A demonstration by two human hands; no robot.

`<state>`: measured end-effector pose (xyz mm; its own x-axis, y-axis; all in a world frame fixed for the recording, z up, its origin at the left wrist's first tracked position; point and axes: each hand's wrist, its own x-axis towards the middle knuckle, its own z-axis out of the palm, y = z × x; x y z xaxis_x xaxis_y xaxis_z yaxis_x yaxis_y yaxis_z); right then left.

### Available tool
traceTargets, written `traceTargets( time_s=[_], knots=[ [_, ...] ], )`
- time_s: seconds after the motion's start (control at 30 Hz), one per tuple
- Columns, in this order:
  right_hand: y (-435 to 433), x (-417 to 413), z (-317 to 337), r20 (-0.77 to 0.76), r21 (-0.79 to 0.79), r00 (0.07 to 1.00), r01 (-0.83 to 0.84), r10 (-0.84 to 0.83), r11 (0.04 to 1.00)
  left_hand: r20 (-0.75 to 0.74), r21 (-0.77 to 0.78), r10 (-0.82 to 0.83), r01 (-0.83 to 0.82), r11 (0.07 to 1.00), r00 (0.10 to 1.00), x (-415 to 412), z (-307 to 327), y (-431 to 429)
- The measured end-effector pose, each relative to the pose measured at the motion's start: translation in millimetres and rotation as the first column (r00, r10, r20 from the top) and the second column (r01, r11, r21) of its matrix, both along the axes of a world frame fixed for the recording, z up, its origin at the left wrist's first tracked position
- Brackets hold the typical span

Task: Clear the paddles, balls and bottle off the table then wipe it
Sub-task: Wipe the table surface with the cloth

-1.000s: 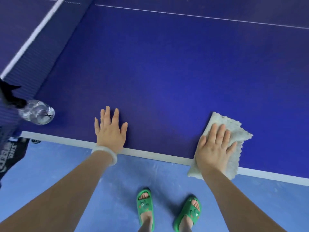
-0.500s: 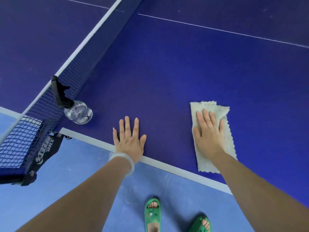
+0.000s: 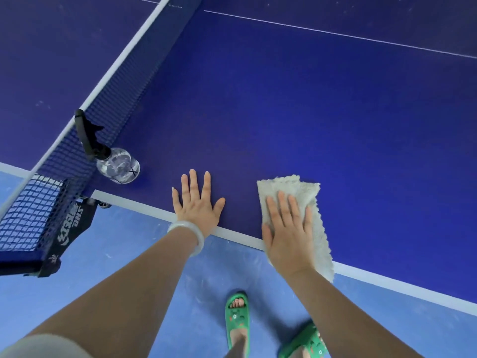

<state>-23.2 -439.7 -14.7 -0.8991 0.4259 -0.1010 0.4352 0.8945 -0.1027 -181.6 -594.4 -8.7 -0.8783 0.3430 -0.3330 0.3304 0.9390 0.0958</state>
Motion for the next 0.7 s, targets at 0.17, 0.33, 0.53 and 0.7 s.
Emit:
traceTargets(
  time_s=[0.17, 0.33, 0.53, 0.7],
  knots=[
    [75, 58, 1, -0.014, -0.039, 0.907, 0.421, -0.421, 0.906, 0.03, 0.143, 0.043, -0.047, 0.989, 0.999, 3, 10, -4],
    [92, 67, 8, -0.002, -0.097, 0.758, 0.649, -0.653, 0.754, -0.045, 0.244, -0.096, 0.105, 0.964, 0.994, 55, 18, 30],
    [113, 104, 6, 0.035, -0.002, 0.979, 0.203, -0.203, 0.979, -0.055, 0.254, -0.368, 0.37, 0.894, 0.928, 144, 18, 141],
    [199, 184, 2, 0.027, -0.004, 0.856, 0.517, -0.517, 0.856, 0.103, 0.072, -0.248, 0.241, 0.968, 0.963, 183, 13, 212]
  ],
)
